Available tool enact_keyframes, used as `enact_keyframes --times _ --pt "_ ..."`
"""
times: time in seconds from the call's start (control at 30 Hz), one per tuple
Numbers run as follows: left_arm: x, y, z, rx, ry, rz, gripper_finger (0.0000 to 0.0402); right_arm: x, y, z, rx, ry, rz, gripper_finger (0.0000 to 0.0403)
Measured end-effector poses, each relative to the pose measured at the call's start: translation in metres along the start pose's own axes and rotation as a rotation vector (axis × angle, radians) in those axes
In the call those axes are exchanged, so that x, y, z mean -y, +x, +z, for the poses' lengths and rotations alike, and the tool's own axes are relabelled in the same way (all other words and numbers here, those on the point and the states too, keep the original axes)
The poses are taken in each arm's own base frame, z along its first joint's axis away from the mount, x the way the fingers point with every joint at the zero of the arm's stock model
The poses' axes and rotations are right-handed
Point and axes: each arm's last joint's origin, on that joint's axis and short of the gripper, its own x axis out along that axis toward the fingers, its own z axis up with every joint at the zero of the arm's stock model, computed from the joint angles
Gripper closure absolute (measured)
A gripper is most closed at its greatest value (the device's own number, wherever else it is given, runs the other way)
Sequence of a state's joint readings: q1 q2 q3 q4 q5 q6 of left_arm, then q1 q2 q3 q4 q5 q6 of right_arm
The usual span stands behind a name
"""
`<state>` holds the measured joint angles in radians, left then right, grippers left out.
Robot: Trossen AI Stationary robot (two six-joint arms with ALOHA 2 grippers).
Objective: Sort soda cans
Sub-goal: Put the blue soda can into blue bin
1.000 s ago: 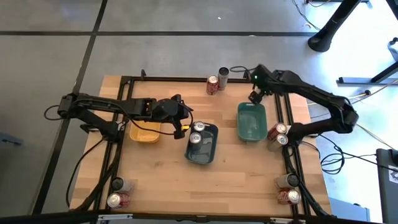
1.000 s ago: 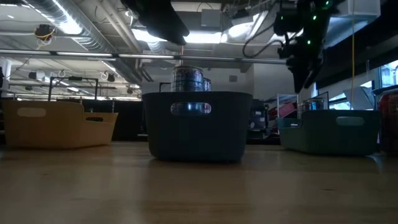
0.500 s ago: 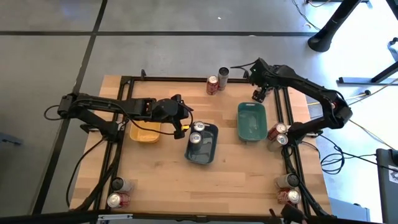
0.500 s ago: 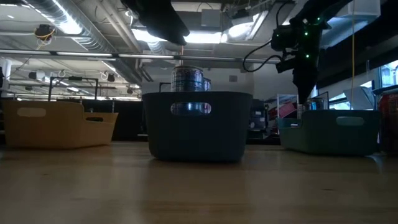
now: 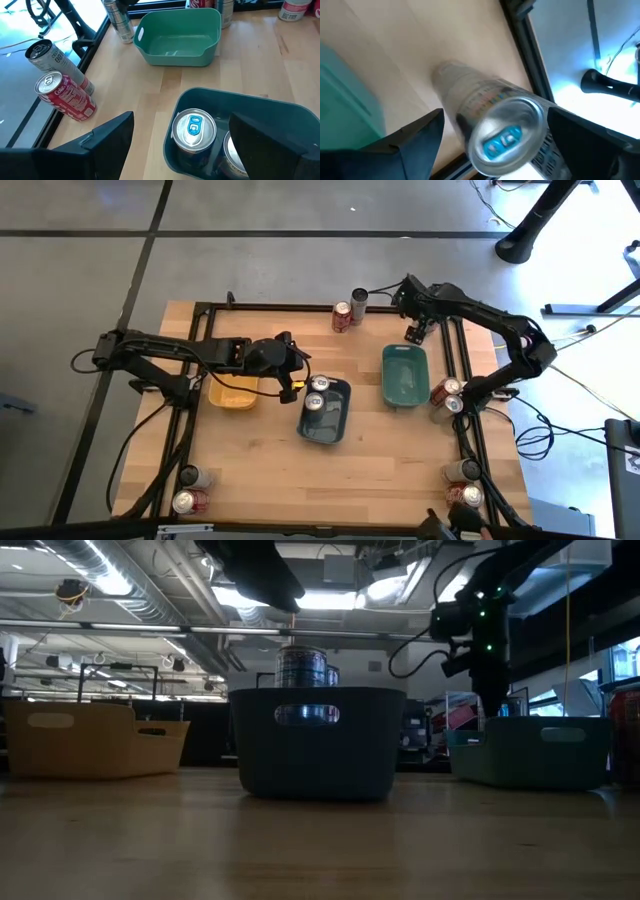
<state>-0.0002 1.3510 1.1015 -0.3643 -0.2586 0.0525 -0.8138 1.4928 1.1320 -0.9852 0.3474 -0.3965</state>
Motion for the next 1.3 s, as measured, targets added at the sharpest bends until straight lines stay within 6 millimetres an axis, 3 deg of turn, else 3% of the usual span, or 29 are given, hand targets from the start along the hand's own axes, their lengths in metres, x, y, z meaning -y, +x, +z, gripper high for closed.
enact_keyframes --times 0.43,0.77,0.9,1.07,1.3 --pt "0.0 0.0 -0.002 -0.02 0.007 -0.001 0.0089 -0.004 0.012 0.002 -0.063 -0.038 0.026 0.0055" --pt "0.0 0.0 -0.002 -0.022 0.032 -0.002 0.0089 -0.004 0.01 0.002 -0.062 -0.058 0.026 0.0142" --pt "0.0 0.0 -0.002 -0.022 0.041 -0.002 0.0089 -0.003 0.01 0.002 -0.065 -0.055 -0.004 0.0157" --pt "0.0 0.0 -0.002 -0.021 0.047 -0.001 0.0089 -0.002 0.003 -0.001 -0.044 -0.047 -0.009 0.0156" --pt "-0.001 0.0 0.0 0.002 0.06 0.002 0.0089 0.003 -0.02 -0.01 0.046 -0.011 -0.044 0.0162"
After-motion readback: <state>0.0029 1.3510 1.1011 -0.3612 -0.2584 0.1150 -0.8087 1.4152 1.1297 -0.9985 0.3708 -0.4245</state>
